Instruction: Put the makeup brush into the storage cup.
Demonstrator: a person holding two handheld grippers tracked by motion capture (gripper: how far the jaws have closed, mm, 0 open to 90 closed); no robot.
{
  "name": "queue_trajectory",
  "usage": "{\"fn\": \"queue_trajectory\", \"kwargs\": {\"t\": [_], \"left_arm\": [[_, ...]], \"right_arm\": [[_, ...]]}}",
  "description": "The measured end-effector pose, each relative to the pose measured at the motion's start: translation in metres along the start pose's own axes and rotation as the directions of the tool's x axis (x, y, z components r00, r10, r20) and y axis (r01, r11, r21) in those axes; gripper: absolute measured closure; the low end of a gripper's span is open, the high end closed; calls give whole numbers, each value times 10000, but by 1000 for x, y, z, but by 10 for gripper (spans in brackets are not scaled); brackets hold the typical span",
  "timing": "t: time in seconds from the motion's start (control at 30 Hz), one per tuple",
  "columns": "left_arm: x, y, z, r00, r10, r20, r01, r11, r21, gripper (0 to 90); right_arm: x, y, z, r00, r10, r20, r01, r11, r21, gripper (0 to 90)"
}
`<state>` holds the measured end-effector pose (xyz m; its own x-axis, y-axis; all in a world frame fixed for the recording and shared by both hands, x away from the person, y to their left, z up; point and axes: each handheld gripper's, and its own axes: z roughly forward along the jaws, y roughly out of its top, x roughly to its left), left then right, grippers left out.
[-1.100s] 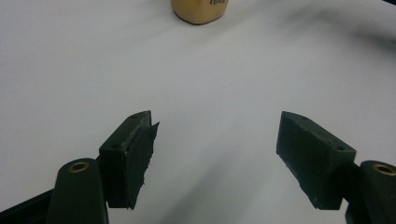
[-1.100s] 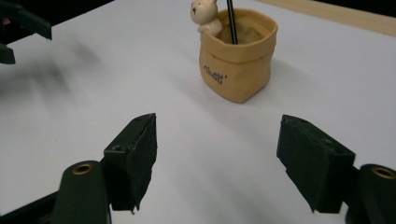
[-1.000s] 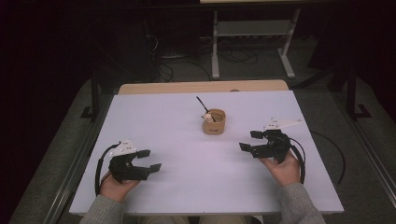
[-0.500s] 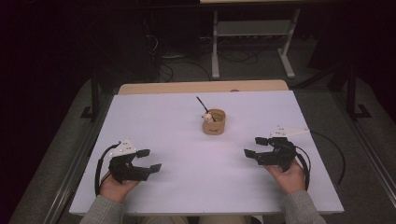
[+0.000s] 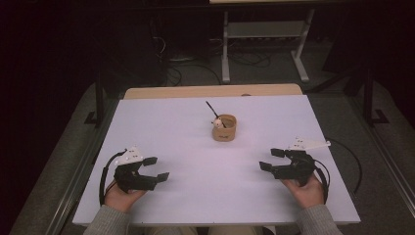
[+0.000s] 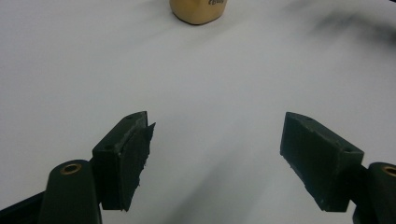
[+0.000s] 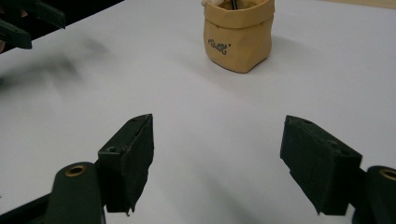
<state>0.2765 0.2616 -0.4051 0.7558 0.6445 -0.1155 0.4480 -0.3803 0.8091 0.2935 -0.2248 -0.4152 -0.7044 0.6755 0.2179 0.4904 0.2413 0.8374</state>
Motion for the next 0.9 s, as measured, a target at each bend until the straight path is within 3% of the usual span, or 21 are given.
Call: {"fn": "queue_trajectory", "kwargs": {"t": [0.4,0.9], "left_arm": [[-2,-2,3,9998,187,11,-188,9996,215,228],[-2,-4,2,9997,212,97,-213,9997,84,216]], "right_arm": [[5,-4,-7,10000,-63,6,63,9999,-158,241],[5,-11,-16,10000,-16,-50,15,9995,-313,229]]}}
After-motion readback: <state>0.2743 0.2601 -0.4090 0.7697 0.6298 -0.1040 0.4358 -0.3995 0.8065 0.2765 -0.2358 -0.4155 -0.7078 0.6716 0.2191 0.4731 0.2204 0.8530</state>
